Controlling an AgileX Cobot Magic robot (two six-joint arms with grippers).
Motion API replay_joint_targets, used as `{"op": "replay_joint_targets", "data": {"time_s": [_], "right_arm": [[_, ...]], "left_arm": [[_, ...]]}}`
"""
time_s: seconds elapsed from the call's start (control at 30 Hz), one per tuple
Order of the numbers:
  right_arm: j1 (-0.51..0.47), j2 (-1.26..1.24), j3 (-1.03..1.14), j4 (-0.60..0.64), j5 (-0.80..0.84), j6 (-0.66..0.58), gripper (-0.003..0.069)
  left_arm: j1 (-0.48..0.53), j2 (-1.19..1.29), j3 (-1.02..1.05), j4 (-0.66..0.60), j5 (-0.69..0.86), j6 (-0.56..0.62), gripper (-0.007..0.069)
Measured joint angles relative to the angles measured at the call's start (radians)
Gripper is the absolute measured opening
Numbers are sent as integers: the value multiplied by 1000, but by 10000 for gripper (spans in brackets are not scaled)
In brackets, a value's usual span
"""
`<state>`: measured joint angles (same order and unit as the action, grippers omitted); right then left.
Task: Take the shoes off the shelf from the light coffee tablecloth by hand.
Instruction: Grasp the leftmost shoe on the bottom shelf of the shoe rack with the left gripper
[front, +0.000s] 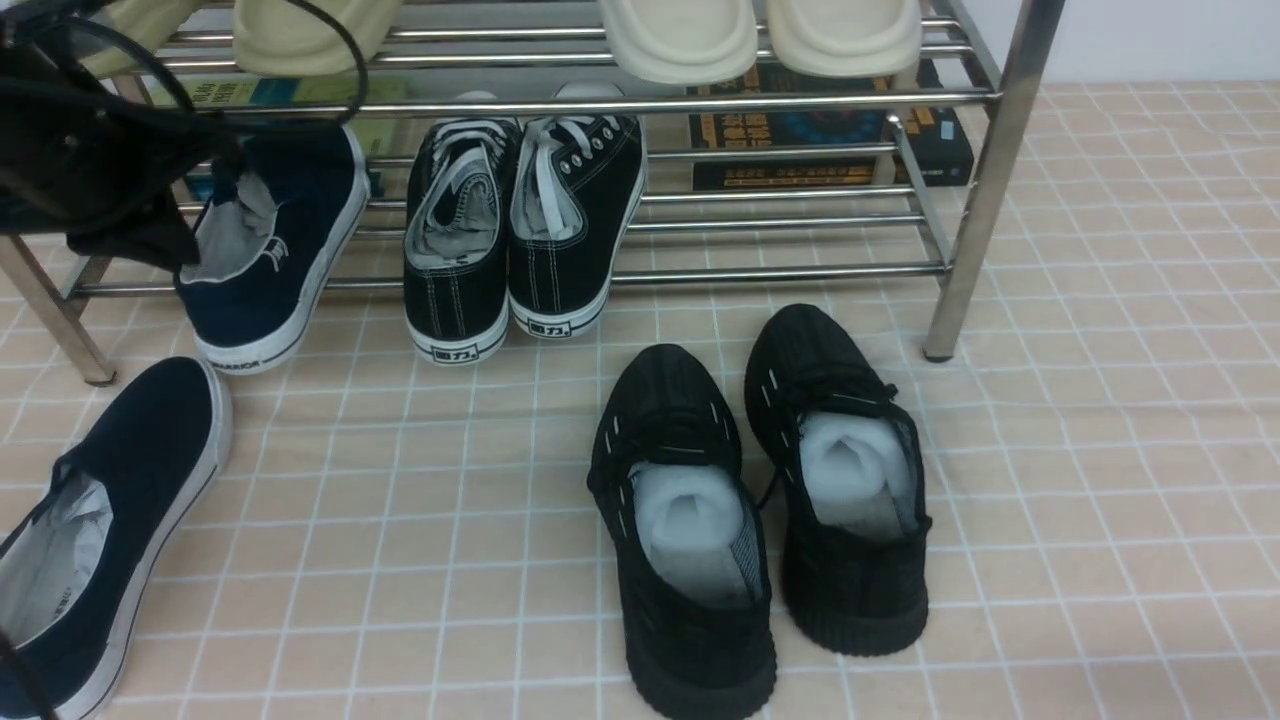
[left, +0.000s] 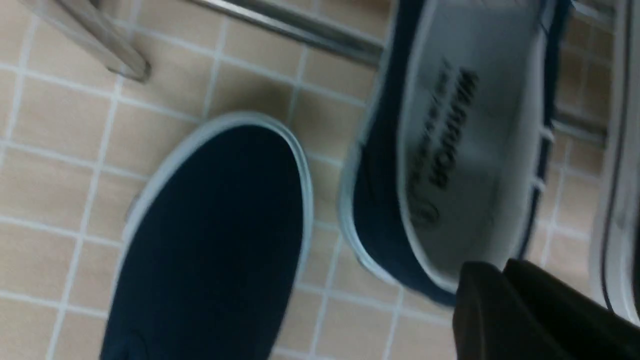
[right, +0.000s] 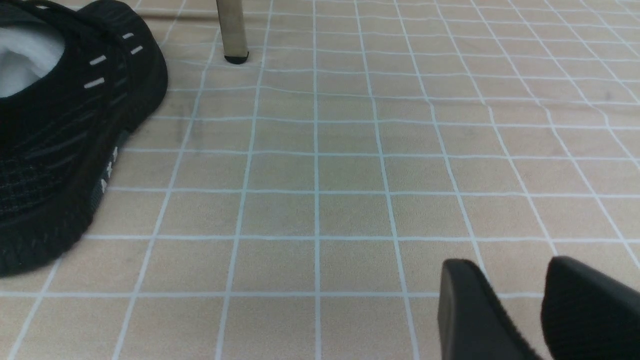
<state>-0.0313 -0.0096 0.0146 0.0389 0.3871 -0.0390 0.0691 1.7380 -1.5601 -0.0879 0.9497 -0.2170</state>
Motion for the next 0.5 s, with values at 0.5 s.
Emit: {"op": "replay_joint_targets", "data": {"time_s": [0.5], "right_arm": [[0,0,0,0,0,0,239]], "left_arm": [[0,140,-11,42,-67,-52,311]]}}
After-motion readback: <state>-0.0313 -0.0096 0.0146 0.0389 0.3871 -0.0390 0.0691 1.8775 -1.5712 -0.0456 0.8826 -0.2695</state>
